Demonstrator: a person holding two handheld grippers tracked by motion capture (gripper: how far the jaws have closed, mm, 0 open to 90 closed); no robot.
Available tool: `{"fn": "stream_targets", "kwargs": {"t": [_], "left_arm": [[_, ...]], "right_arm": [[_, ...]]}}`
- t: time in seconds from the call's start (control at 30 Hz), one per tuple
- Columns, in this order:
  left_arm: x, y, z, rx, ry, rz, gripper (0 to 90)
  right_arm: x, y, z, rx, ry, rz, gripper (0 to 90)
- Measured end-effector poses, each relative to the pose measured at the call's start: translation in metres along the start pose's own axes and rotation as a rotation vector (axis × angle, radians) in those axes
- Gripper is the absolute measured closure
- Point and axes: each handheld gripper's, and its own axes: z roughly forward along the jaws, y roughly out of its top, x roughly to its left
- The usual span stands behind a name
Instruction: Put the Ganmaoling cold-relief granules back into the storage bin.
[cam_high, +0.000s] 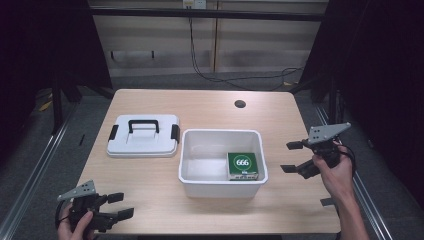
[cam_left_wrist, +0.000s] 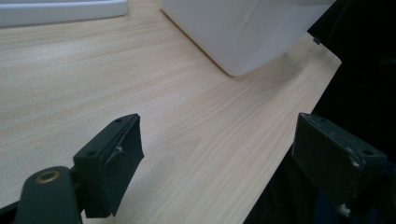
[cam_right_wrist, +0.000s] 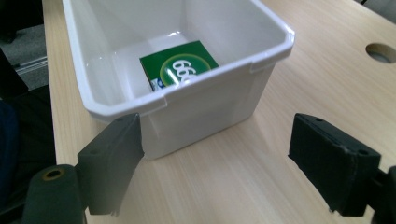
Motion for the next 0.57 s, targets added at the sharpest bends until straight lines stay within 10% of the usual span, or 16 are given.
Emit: {"fn": "stream_targets", "kwargs": {"t": [0.3, 0.57], "left_arm": [[0.0, 0.0, -0.001, -0.001, 0.007, -0.001, 16.0], [0.0, 0.0, -0.001, 0.0, 0.007, 0.003, 16.0]], "right_arm": [[0.008, -0.036, -0.001, -0.055, -0.094, 0.061, 17.4], [0.002, -0.065, 0.006, -0.063, -0.084, 0.139, 15.6]]}}
